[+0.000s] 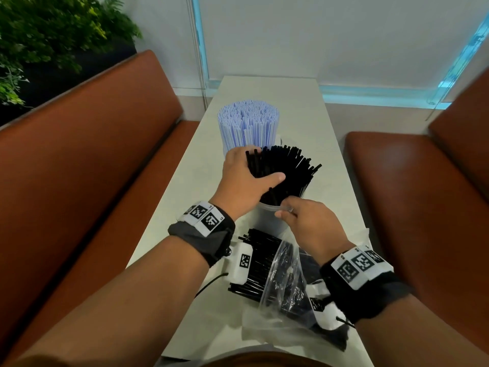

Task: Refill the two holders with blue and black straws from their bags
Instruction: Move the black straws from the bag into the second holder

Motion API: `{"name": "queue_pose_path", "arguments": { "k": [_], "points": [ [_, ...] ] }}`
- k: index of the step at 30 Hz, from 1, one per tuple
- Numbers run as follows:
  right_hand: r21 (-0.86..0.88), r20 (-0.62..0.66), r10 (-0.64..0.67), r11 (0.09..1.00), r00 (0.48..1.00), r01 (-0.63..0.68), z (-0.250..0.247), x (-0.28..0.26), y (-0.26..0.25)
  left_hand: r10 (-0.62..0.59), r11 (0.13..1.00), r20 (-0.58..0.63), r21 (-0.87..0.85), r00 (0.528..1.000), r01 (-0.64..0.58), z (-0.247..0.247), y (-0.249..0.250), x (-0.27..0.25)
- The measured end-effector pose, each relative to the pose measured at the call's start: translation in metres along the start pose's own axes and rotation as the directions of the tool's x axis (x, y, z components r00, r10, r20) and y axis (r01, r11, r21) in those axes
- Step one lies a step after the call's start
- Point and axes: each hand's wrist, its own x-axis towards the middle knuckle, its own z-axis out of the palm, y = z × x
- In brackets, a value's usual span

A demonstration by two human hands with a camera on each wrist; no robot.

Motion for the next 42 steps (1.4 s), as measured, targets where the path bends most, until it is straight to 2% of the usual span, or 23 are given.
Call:
{"name": "queue_pose_path", "arguments": {
  "k": [2,4,5,7,9,10,13,14,17,18,21,24,25,28,31,33,36,38,39,40,42],
  "points": [
    [-0.007,0.000,0.005,1.000,1.000,-0.005,0.000,0.000,0.000,0.034,0.997,-0.122,-0.067,0.992,-0.042,-0.007,0.004,0.001],
    [-0.018,0.008,0.019,1.000,1.000,-0.019,0.000,0.001,-0.001,0.156,0.985,-0.224,-0.036,0.962,-0.168,-0.010,0.010,0.000],
    [-0.019,0.012,0.027,0.999,1.000,-0.027,-0.001,0.001,-0.001,0.226,0.973,-0.225,0.017,0.948,-0.228,-0.010,0.012,0.000],
    [-0.011,0.013,0.029,1.000,1.000,-0.028,0.000,0.001,-0.001,0.281,0.955,-0.093,0.121,0.955,-0.269,-0.007,0.013,-0.001],
    [0.015,0.009,0.029,0.999,1.000,-0.029,0.000,0.001,-0.001,0.223,0.955,0.085,0.182,0.971,-0.235,-0.004,0.007,-0.002],
    [0.022,0.008,0.029,0.999,1.000,-0.029,0.000,0.001,0.000,0.215,0.957,0.111,0.177,0.970,-0.232,-0.004,0.004,-0.003],
    [0.010,0.016,0.028,1.000,0.999,-0.029,0.000,0.001,-0.001,0.306,0.941,-0.042,0.162,0.951,-0.296,-0.005,0.001,-0.003],
    [0.011,0.017,0.028,1.000,0.999,-0.028,0.000,0.001,0.000,0.322,0.930,-0.044,0.204,0.946,-0.307,-0.006,0.001,-0.002],
    [0.021,0.017,0.027,0.999,0.999,-0.027,-0.001,0.001,-0.001,0.284,0.876,0.128,0.368,0.950,-0.312,-0.006,0.002,-0.002],
    [0.017,0.016,0.025,1.000,1.000,-0.026,0.000,0.001,-0.001,0.298,0.871,0.120,0.372,0.947,-0.321,-0.007,0.001,-0.003],
    [0.018,0.006,0.030,0.999,1.000,-0.030,0.000,0.001,0.000,0.361,0.878,-0.013,0.341,0.932,-0.336,-0.009,0.001,-0.003],
    [0.018,0.013,0.021,1.000,1.000,-0.022,0.000,0.001,0.000,0.309,0.828,0.197,0.425,0.931,-0.365,-0.005,0.001,-0.004],
    [0.018,0.014,0.018,1.000,1.000,-0.018,0.000,0.001,0.000,0.312,0.819,0.213,0.434,0.926,-0.376,-0.004,-0.001,-0.005],
    [0.018,0.010,0.005,1.000,1.000,-0.005,-0.001,0.000,0.000,0.380,0.830,0.098,0.403,0.920,-0.386,-0.003,-0.002,-0.006],
    [0.015,0.006,-0.029,0.999,1.000,0.029,-0.002,-0.001,-0.002,0.381,0.669,0.294,0.567,0.876,-0.481,0.003,0.000,-0.008],
    [-0.040,0.002,-0.051,0.998,0.999,0.051,-0.003,-0.003,-0.005,0.394,0.714,0.265,0.514,0.880,-0.475,-0.001,0.003,-0.009],
    [-0.076,-0.131,-0.029,0.997,0.991,0.019,-0.002,-0.015,-0.009,0.462,0.830,0.003,0.351,0.887,-0.434,-0.014,0.002,-0.013],
    [-0.108,-0.250,0.024,0.993,0.968,-0.052,0.002,-0.023,-0.009,0.431,0.889,-0.155,0.243,0.889,-0.388,-0.024,-0.007,-0.021],
    [-0.148,-0.244,0.069,0.983,0.967,-0.108,0.005,-0.026,-0.007,0.380,0.918,-0.201,0.200,0.903,-0.342,-0.029,-0.014,-0.027],
    [-0.203,-0.183,0.144,0.962,0.973,-0.180,0.007,-0.028,-0.006,0.319,0.943,-0.219,0.173,0.922,-0.285,-0.032,-0.021,-0.034],
    [-0.331,-0.010,0.312,0.895,0.950,-0.298,0.011,-0.028,0.000,0.196,0.971,-0.166,0.173,0.966,-0.168,-0.033,-0.035,-0.048]
  ]
}}
